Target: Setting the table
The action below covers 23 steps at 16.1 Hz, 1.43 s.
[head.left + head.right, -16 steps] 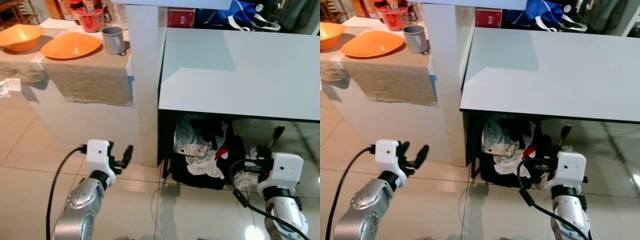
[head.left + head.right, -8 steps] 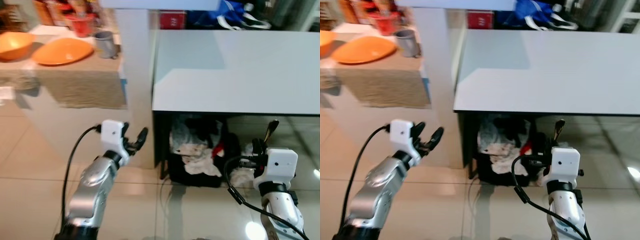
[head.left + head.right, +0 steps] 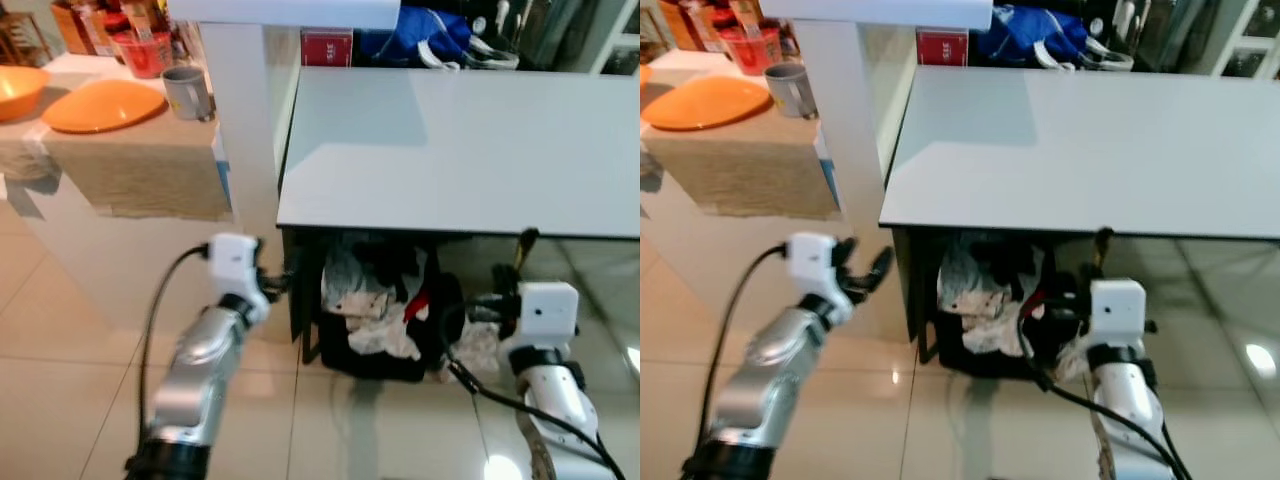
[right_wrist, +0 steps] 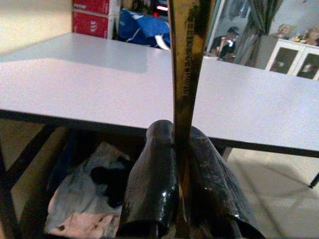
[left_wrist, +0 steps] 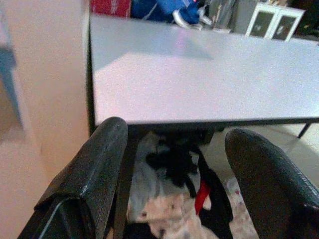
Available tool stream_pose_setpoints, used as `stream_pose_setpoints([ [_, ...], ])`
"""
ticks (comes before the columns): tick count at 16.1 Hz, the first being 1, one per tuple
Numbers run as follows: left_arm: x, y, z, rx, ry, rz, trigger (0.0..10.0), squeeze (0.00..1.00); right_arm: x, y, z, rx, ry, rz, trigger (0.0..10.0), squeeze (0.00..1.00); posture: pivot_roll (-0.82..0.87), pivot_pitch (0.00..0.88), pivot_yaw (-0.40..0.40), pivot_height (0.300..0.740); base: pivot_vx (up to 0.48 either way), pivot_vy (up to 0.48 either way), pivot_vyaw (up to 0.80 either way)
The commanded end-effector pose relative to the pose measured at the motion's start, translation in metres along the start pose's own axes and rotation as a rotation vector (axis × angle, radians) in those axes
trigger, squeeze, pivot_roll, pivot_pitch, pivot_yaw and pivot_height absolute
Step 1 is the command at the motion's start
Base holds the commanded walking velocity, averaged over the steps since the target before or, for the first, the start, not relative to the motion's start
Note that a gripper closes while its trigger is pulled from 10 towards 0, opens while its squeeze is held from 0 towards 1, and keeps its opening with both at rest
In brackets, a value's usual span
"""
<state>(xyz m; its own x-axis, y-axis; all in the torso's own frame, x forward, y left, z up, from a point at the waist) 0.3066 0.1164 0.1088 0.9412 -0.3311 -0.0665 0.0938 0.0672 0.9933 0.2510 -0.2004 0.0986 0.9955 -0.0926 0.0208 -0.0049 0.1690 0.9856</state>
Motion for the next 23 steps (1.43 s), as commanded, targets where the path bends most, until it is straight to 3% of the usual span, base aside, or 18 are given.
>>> stream_pose_setpoints([
  [1,0.000,0.001,-0.007,0.029,0.028,0.000,10.0,0.00,0.005,0.005,-0.005,-0.005,0.022,0.027,0.0,0.00,-0.03,0.000,0.007,0.740,0.262,-0.398,0.00],
  [8,0.008,0.006,-0.010,0.046,0.036,0.002,10.0,0.00,0.007,0.003,-0.006,-0.006,0.039,0.029,0.0,0.00,-0.03,0.000,0.012,0.740,0.304,-0.368,0.00],
  [14,0.011,0.009,0.006,0.049,-0.030,0.024,10.0,0.00,0.011,0.003,-0.006,-0.012,0.048,0.033,0.0,0.00,-0.05,0.000,0.011,0.740,0.291,-0.378,0.00],
  [23,0.013,0.013,0.005,0.075,-0.035,0.037,10.0,0.00,0.011,0.002,-0.010,-0.014,0.051,0.035,0.0,0.00,-0.04,0.000,0.019,0.740,0.000,-0.429,0.00],
])
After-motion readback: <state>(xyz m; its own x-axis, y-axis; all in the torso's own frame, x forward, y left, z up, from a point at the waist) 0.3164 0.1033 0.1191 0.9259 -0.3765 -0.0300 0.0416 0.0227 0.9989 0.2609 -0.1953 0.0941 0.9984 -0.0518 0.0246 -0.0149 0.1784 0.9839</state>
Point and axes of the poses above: a point about 5 cm out from each wrist's last joint towards the gripper, its own x axis pointing out of the wrist towards the gripper, its own y axis along the axis of the wrist's last joint, z = x × y, the point moved 2 cm from there along x, pointing out of the wrist towards the gripper, and after that the axes turned 1 degree about x, right-handed, at the moved point
